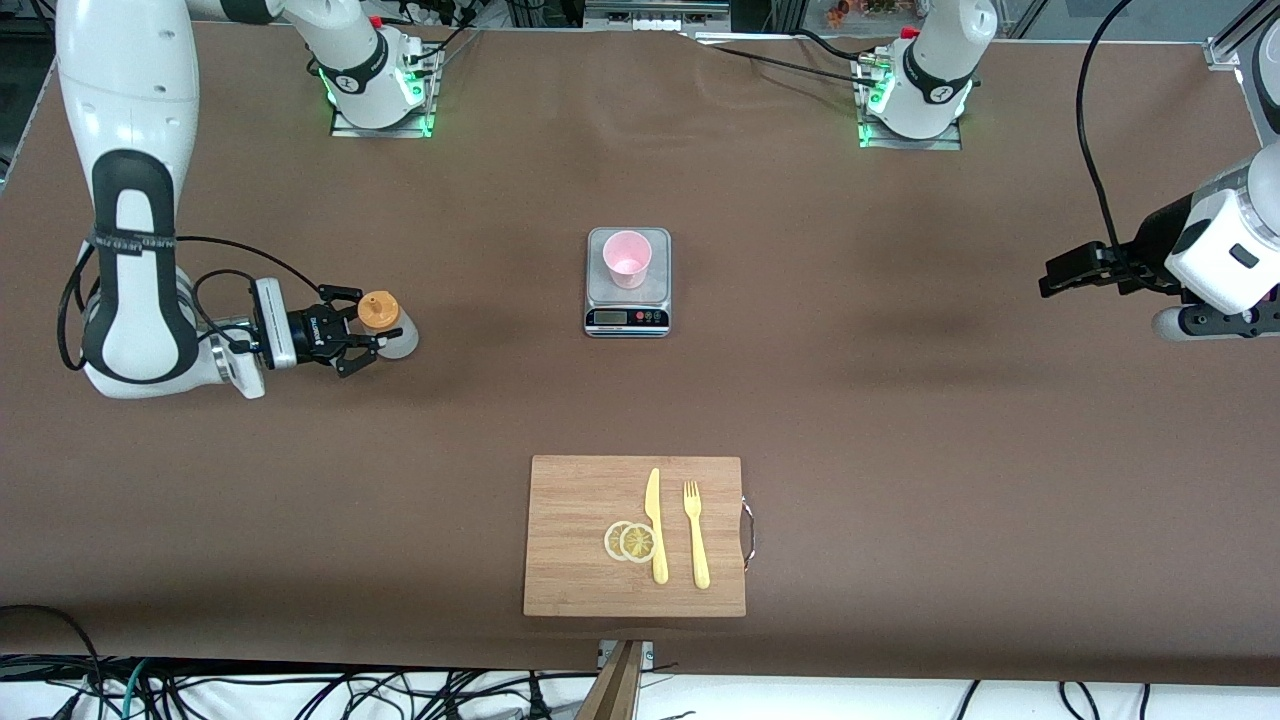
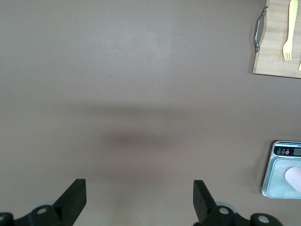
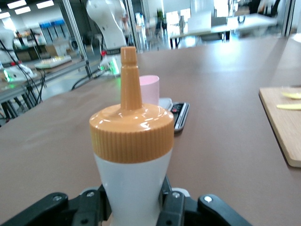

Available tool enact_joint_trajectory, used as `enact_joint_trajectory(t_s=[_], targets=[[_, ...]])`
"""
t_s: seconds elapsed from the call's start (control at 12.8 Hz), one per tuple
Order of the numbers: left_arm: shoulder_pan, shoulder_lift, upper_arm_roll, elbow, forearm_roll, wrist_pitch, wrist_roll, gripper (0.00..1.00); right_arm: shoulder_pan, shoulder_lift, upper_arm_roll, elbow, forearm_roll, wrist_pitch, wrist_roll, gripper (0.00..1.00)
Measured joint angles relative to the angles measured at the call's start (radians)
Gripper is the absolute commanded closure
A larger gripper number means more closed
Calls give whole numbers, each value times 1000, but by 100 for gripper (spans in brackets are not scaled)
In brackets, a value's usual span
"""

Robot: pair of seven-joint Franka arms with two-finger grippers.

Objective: Add sauce to pink cup with both arms
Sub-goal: 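Carry the sauce bottle back to its original spot, then set the bottle down and open the right gripper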

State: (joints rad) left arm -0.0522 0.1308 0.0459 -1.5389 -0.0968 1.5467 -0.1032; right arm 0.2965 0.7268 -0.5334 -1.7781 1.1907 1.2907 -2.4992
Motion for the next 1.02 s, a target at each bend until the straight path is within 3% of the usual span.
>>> enact_joint_trajectory(t_s=[0.31,0.39,0.47,1.02], targets=[[0,3,2,15,0,2,12,0,-29,92,3,0,41,-58,-130,66],[0,6,2,19,0,2,19,0,-33,104,4,0,51,-70,-142,9],[0,9,3,22,0,2,24,0,-36,115,7,0,64,-84,-148,0],[0,15,3,27,0,2,35,0,-73,126,11,20,70,-113,-143,0]])
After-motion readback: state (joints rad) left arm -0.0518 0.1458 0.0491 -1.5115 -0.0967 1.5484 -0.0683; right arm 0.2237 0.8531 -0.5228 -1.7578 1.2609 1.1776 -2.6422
